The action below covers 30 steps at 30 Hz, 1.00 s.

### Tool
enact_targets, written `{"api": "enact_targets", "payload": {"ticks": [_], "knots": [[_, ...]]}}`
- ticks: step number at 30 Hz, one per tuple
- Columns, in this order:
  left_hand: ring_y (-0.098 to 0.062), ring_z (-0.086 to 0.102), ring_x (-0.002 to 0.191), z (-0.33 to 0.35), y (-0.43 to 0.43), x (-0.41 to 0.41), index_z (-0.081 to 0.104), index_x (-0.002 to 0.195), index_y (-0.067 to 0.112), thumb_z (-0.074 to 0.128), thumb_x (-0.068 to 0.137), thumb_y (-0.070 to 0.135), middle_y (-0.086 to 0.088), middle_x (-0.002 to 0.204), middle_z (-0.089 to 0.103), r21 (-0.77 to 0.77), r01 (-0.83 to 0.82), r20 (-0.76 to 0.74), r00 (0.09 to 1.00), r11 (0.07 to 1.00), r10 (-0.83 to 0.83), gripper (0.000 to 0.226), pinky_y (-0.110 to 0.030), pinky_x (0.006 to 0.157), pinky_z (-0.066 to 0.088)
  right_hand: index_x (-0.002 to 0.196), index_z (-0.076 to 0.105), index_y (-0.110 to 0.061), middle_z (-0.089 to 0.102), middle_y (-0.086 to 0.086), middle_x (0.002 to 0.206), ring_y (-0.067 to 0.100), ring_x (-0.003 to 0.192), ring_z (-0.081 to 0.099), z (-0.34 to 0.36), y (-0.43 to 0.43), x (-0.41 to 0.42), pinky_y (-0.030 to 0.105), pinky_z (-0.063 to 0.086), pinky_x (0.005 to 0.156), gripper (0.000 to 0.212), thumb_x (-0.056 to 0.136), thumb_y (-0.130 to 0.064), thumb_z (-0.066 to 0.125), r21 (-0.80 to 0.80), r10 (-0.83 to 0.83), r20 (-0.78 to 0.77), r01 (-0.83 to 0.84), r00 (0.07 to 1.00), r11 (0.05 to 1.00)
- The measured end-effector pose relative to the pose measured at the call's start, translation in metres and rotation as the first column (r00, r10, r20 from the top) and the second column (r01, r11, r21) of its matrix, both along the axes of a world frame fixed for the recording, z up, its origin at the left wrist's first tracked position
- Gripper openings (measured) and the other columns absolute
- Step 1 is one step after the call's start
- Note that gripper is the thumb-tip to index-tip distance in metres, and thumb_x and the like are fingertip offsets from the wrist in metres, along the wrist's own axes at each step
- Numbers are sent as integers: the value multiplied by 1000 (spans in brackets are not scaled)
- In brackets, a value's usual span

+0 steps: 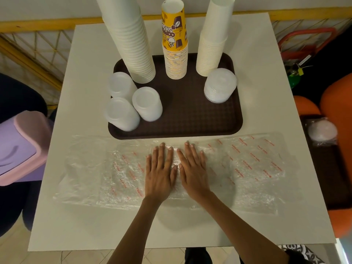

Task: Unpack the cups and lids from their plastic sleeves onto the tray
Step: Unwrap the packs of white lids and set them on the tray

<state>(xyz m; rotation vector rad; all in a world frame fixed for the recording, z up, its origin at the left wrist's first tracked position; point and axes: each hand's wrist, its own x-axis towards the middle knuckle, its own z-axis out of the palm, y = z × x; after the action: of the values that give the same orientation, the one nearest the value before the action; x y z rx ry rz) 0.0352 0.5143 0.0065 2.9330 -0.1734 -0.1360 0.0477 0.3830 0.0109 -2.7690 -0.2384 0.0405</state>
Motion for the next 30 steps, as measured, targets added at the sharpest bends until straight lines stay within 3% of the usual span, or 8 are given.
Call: {"api": "enact_targets", "payload": {"ticks": [6, 8, 11, 15, 19, 23, 26, 30], "knots": [[-27, 11, 146, 5, -1, 0, 23, 151, 16, 15, 100, 44, -11, 158, 17, -18, -19, -13, 1000, 1000, 19, 58, -43, 118, 8, 147, 31, -24, 25, 9, 156, 26, 145, 16, -9, -16, -2, 47, 8, 117, 52, 99, -40, 21, -73, 52, -3, -52, 999, 996], [-26, 9, 147, 6, -1, 0, 22, 151, 17, 17, 100, 43, -11, 158, 16, -17, -26, -16, 1000, 1000, 25, 58, -43, 118, 7, 148, 29, -25, 23, 11, 156, 30, 145, 15, -9, -21, -1, 51, 9, 116, 56, 98, -48, 16, -95, 16, -3, -16, 1000, 995], [-27, 11, 146, 9, -2, 1, 22, 151, 17, 15, 99, 44, -10, 158, 16, -22, -30, -26, 999, 999, 30, 59, -41, 118, 5, 148, 28, -26, 20, 13, 157, 35, 144, 12, -13, -34, 2, 55, 7, 115, 63, 93, -56, 22, -139, -59, 24, 62, 998, 988], [-28, 11, 147, 10, -2, 1, 20, 152, 18, 11, 99, 48, -9, 159, 14, -37, -33, -44, 999, 999, 31, 61, -42, 119, 5, 149, 25, -25, 18, 16, 157, 39, 143, 12, -16, -56, 5, 55, 6, 115, 66, 91, -56, 30, -181, -150, 60, 159, 987, 971], [-31, 15, 146, 13, -3, 2, 23, 151, 17, 11, 99, 48, -11, 158, 17, -47, -32, -69, 997, 998, 29, 61, -48, 117, 12, 148, 27, -22, 25, 19, 154, 40, 141, 18, -15, -68, 7, 53, 6, 115, 62, 94, -53, 24, -178, -189, 79, 201, 979, 963], [-36, 22, 143, 21, -5, 5, 29, 149, 15, 17, 98, 46, -15, 156, 22, -54, -27, -116, 993, 998, 20, 61, -55, 112, 15, 143, 36, -19, 31, 20, 151, 37, 140, 22, -10, -73, 5, 52, 8, 115, 55, 96, -46, 26, -116, -186, 93, 196, 978, 974], [-39, 26, 140, 37, -11, 7, 31, 147, 13, 14, 99, 47, -17, 153, 29, -69, -63, -113, 992, 996, 55, 62, -56, 109, 14, 129, 53, -17, 42, 19, 144, 34, 136, 30, 8, -72, 9, 49, 8, 114, 50, 98, -43, 24, 42, -243, 118, 240, 963, 970], [-38, 49, 126, 60, -36, 10, 51, 130, 11, 30, 96, 43, -18, 136, 51, -200, -71, -55, 997, 977, 61, 52, -53, 103, 35, 110, 68, -13, 60, 12, 126, 31, 123, 51, 33, -71, 20, 52, 27, 110, 45, 95, -34, 31, 208, -268, 135, 238, 954, 949]]}}
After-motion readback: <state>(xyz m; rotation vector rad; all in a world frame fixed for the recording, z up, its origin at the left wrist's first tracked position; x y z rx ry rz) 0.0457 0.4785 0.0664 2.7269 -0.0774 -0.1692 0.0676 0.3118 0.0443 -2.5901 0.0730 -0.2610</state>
